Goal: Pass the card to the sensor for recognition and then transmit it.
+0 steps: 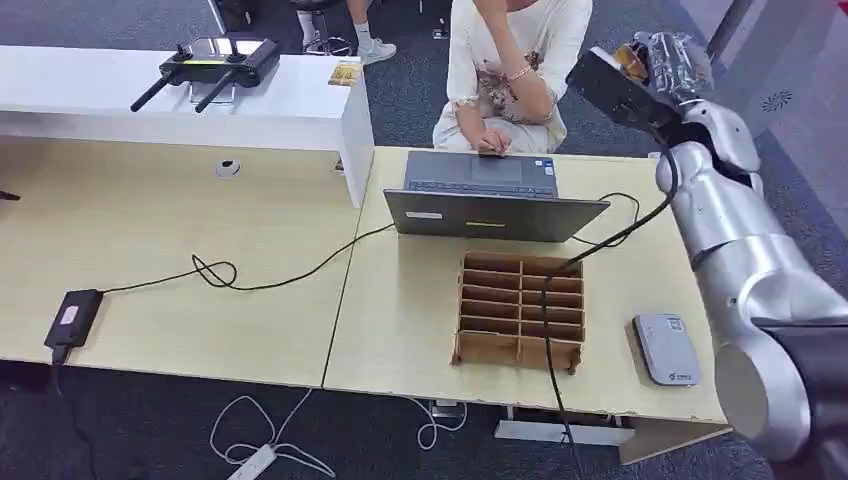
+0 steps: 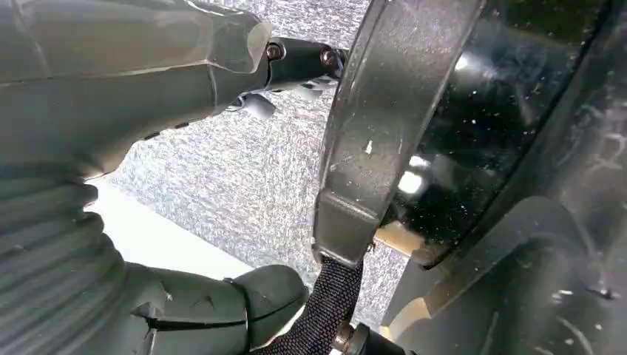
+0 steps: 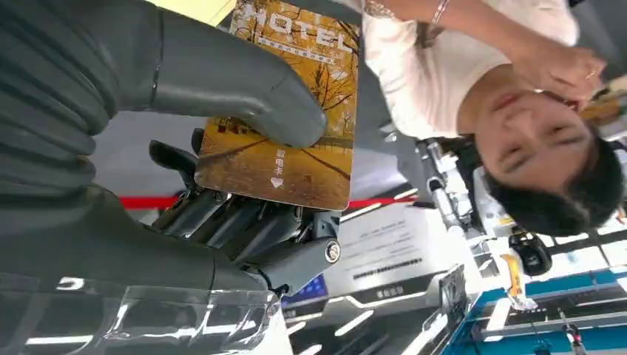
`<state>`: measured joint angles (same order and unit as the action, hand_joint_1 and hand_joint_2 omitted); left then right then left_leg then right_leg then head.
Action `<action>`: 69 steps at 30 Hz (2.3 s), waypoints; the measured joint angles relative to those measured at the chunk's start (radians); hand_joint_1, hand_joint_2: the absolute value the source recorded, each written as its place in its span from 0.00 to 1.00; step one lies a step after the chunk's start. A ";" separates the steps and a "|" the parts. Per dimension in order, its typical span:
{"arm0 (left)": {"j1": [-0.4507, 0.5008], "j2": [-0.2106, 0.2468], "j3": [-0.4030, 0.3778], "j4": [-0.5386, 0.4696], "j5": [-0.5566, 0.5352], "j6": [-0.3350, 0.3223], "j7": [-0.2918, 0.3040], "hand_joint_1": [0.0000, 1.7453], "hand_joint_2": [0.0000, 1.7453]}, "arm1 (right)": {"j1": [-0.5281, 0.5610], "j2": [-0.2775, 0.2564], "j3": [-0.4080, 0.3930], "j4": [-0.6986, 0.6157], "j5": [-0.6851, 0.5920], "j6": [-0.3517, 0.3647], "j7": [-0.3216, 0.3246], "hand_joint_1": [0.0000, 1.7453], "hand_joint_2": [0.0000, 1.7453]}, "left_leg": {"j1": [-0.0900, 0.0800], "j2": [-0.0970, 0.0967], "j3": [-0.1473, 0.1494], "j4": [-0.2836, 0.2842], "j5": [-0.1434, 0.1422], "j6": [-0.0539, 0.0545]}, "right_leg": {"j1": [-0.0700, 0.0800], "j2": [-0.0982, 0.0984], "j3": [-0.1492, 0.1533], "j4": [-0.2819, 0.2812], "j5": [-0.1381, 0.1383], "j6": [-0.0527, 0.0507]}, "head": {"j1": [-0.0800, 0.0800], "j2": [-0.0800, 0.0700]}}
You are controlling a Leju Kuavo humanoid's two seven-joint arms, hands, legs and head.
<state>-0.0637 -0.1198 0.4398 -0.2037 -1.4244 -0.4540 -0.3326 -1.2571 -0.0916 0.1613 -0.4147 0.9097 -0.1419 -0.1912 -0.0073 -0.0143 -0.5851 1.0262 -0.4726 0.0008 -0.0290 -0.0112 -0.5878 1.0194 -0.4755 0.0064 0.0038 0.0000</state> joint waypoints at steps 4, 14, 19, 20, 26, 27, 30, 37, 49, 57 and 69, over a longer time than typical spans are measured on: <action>0.002 -0.002 0.000 0.000 0.000 0.005 0.000 0.00 1.00 | 0.027 0.000 -0.057 -0.020 -0.084 0.039 -0.069 1.00 1.00 | 0.000 0.000 0.000 0.000 0.000 0.000 | 0.000 0.000 0.000 0.000 0.000 0.000 | 0.000 0.000; 0.005 -0.002 0.000 0.000 0.016 0.006 -0.003 0.00 1.00 | 0.101 -0.017 -0.143 -0.108 -0.356 0.292 -0.184 1.00 1.00 | -0.001 0.000 0.000 0.000 0.000 0.000 | -0.001 0.000 0.000 0.000 0.000 0.000 | 0.000 0.000; 0.008 -0.002 0.000 -0.002 0.026 0.007 -0.003 0.00 1.00 | 0.117 -0.033 -0.161 -0.131 -0.535 0.441 -0.200 1.00 1.00 | -0.001 0.000 0.000 0.000 0.000 0.000 | -0.001 0.000 0.000 0.000 0.000 0.000 | 0.000 0.000; 0.008 -0.002 0.000 -0.002 0.026 0.007 -0.005 0.00 1.00 | 0.123 -0.038 -0.162 -0.138 -0.576 0.463 -0.203 1.00 1.00 | -0.001 0.000 0.000 0.000 0.000 0.000 | -0.001 0.000 0.000 0.000 0.000 0.000 | 0.000 0.000; 0.014 -0.001 0.000 -0.006 0.026 0.008 -0.018 0.00 1.00 | 0.187 -0.085 -0.162 -0.182 -0.821 0.583 -0.214 1.00 1.00 | -0.001 0.000 0.000 0.000 0.000 0.001 | -0.001 0.000 0.000 0.000 0.000 0.000 | 0.000 0.000; 0.015 0.000 0.000 -0.006 0.026 0.008 -0.021 0.00 1.00 | 0.198 -0.094 -0.162 -0.189 -0.853 0.601 -0.217 1.00 1.00 | -0.001 0.000 0.000 0.000 0.000 0.001 | -0.001 0.000 0.000 -0.001 0.000 0.000 | 0.000 0.000; 0.015 0.002 0.000 -0.006 0.026 0.008 -0.024 0.00 1.00 | 0.222 -0.114 -0.161 -0.205 -0.909 0.637 -0.222 1.00 1.00 | -0.001 0.000 0.000 0.000 0.000 0.001 | -0.001 0.000 0.000 -0.001 0.000 0.000 | 0.000 0.000; 0.016 0.002 0.000 -0.006 0.030 0.009 -0.024 0.00 1.00 | 0.270 -0.156 -0.150 -0.254 -1.040 0.707 -0.209 1.00 1.00 | -0.001 0.000 0.000 0.000 0.000 0.001 | -0.001 0.000 0.000 0.000 0.000 0.001 | 0.000 0.000; 0.018 -0.004 0.000 -0.006 0.040 0.029 -0.012 0.00 1.00 | 0.318 -0.254 -0.114 -0.304 -1.186 0.723 -0.180 1.00 1.00 | -0.003 -0.001 0.000 0.000 0.000 0.002 | -0.003 0.000 0.000 -0.001 -0.001 0.002 | -0.001 0.000; 0.024 -0.004 0.000 -0.006 0.051 0.038 -0.018 0.00 1.00 | 0.460 -0.366 -0.088 -0.405 -1.273 0.713 -0.177 1.00 1.00 | -0.004 -0.002 0.000 0.000 -0.002 0.005 | -0.004 -0.001 0.001 -0.001 -0.002 0.004 | 0.000 0.000; 0.024 -0.005 0.000 -0.006 0.051 0.040 -0.019 0.00 1.00 | 0.483 -0.430 -0.059 -0.431 -1.272 0.709 -0.154 1.00 1.00 | -0.004 -0.002 0.000 0.000 -0.002 0.005 | -0.004 -0.001 0.001 -0.001 -0.002 0.005 | 0.000 0.000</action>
<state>-0.0394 -0.1251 0.4398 -0.2102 -1.3733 -0.4135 -0.3513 -0.7739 -0.5211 0.1022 -0.8453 -0.3624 0.5669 -0.3452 -0.0117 -0.0165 -0.5850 1.0262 -0.4749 0.0058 -0.0332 -0.0126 -0.5872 1.0186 -0.4778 0.0110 0.0034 0.0000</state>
